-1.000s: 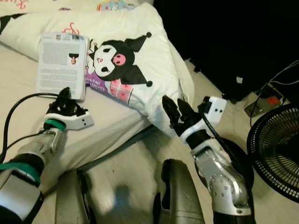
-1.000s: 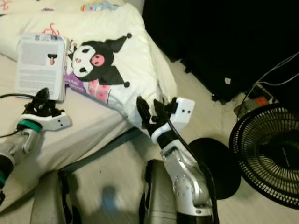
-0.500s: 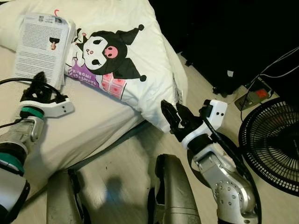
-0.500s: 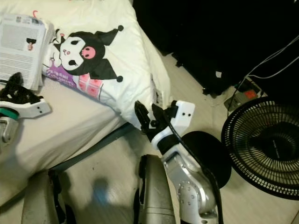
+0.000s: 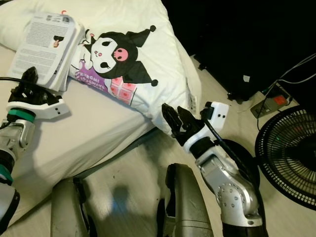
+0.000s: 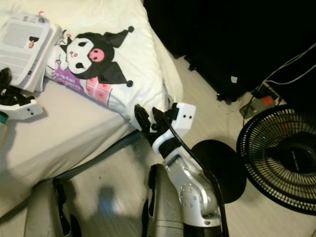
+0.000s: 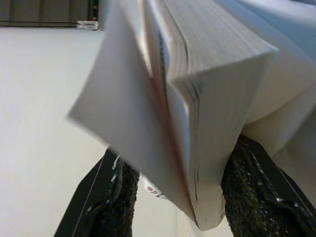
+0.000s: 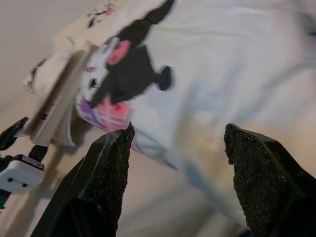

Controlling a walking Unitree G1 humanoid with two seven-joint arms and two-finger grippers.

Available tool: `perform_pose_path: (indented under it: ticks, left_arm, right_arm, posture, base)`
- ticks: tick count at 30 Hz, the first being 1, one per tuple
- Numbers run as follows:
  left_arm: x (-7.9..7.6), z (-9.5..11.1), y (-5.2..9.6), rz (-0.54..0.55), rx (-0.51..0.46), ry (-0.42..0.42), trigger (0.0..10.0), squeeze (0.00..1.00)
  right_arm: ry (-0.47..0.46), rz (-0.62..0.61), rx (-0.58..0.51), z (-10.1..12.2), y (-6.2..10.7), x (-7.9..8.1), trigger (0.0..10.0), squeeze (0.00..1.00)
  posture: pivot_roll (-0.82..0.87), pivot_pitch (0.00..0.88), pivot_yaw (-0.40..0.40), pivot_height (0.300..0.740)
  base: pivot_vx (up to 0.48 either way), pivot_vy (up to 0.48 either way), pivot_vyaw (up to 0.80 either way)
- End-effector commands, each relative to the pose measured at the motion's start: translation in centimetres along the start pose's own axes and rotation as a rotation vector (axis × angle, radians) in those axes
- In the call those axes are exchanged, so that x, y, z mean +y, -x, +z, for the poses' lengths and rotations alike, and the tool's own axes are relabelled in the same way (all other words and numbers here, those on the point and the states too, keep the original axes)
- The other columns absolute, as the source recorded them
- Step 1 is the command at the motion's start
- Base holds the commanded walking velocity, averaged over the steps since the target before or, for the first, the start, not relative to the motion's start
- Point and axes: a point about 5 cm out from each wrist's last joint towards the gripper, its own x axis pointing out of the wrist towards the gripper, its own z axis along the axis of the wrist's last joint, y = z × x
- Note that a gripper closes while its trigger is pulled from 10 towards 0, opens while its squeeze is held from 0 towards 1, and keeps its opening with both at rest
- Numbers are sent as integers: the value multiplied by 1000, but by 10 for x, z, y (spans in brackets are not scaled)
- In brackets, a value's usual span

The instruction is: Clean up the room

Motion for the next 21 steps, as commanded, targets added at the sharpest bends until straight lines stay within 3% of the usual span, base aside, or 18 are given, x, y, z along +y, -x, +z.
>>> perform_pose_path:
  ticks: [1, 11, 12, 19, 20, 21]
  left_arm:
    - [4, -2, 0, 28, -9, 16, 0, 0]
    - [21, 1, -15, 93, -26, 78, 0, 0]
    - [18, 6, -16, 59, -39, 103, 10000, 0]
    - [7, 15, -16, -66, -61, 116, 10000, 0]
    - [7, 14, -18, -101, -36, 154, 0, 0]
    - [7, 13, -19, -135, -7, 196, 0, 0]
  right_arm:
    - [-54, -9, 11, -12, 0, 1, 10000, 0]
    - [-51, 16, -1, -16, -11, 2, 10000, 0]
    - [-49, 20, 0, -17, -12, 2, 10000, 0]
    - [-43, 42, -6, -19, -16, 6, 10000, 0]
    - [-42, 42, -6, -19, -17, 5, 10000, 0]
    - [-41, 42, -8, -19, -17, 5, 10000, 0]
  posture:
    - [19, 260, -83, 465]
    - [60, 204, -64, 465]
    - [64, 200, -63, 465]
    - [62, 199, -61, 465]
    - [59, 195, -58, 465]
    - [59, 195, -58, 465]
  base:
    - [0, 0, 0]
    - [0, 0, 0]
    - [0, 0, 0]
    - [0, 0, 0]
    - [0, 0, 0]
    - [0, 0, 0]
